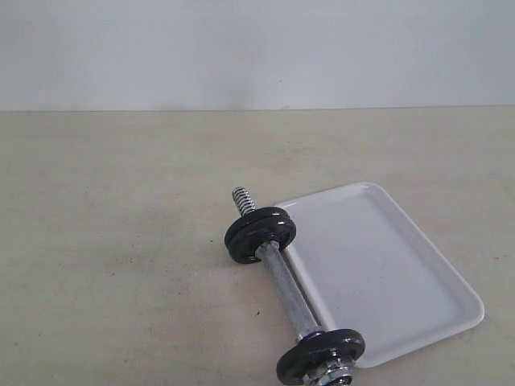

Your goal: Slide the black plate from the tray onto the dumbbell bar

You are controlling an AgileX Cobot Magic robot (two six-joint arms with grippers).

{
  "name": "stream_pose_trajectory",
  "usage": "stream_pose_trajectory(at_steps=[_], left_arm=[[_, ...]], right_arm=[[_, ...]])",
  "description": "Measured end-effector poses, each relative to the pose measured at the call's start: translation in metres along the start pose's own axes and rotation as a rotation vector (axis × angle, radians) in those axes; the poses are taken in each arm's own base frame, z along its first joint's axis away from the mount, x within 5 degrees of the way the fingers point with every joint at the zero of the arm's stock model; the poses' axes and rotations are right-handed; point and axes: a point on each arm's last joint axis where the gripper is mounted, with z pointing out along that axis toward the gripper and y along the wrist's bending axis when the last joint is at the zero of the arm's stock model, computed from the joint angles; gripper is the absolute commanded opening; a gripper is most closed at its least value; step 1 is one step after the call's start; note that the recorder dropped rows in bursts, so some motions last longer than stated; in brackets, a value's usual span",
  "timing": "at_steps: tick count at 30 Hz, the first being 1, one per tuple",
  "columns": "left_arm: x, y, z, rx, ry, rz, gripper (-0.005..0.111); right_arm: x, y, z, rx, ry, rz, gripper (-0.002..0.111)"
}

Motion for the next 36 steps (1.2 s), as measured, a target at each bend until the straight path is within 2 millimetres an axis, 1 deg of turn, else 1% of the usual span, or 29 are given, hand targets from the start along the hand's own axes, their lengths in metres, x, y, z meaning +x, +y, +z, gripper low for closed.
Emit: stream_pose_trajectory(at_steps=[2, 4, 6, 8, 11, 15, 17, 19, 22, 25, 27, 30, 36], left_arm=[[0.015, 0.012, 0.002, -0.148, 0.129, -0.039, 0.004], [0.023, 0.017, 0.004, -0.218, 0.188, -0.055, 0.004], [0.03, 0.019, 0.008, -0.247, 0.222, -0.064, 0.004], [0.037, 0.021, 0.013, -0.261, 0.258, -0.064, 0.004], [0.05, 0.024, 0.022, -0.283, 0.313, -0.061, 0.004], [0.07, 0.026, 0.039, -0.267, 0.362, -0.086, 0.004], [0.079, 0.022, 0.05, -0.212, 0.355, -0.128, 0.004], [0.084, 0.016, 0.06, -0.13, 0.319, -0.191, 0.004], [0.086, 0.006, 0.074, 0.024, 0.208, -0.299, 0.004], [0.087, 0.002, 0.085, 0.112, 0.084, -0.308, 0.004], [0.09, 0.004, 0.09, 0.109, 0.031, -0.259, 0.004], [0.101, 0.011, 0.097, 0.043, 0.012, -0.229, 0.004], [0.131, 0.025, 0.107, -0.098, 0.052, -0.3, 0.004]], right_arm=[[0.006, 0.002, -0.007, 0.0, -0.013, 0.018, 0.003], [0.013, 0.003, -0.01, 0.0, -0.018, 0.022, 0.003], [0.021, 0.003, -0.008, -0.001, 0.0, 0.031, 0.003], [0.03, 0.002, -0.001, -0.003, 0.031, 0.046, 0.003], [0.05, -0.002, 0.013, -0.008, 0.103, 0.071, 0.003], [0.082, -0.008, 0.039, -0.011, 0.231, 0.11, 0.003], [0.095, -0.012, 0.053, -0.005, 0.256, 0.126, 0.003], [0.102, -0.017, 0.065, 0.009, 0.231, 0.141, 0.003], [0.109, -0.023, 0.083, 0.024, 0.153, 0.17, 0.003], [0.116, -0.03, 0.098, 0.053, 0.064, 0.161, 0.003], [0.122, -0.035, 0.106, 0.078, 0.016, 0.139, 0.003], [0.134, -0.041, 0.117, 0.109, -0.016, 0.124, 0.003], [0.164, -0.048, 0.137, 0.143, 0.014, 0.149, 0.003]])
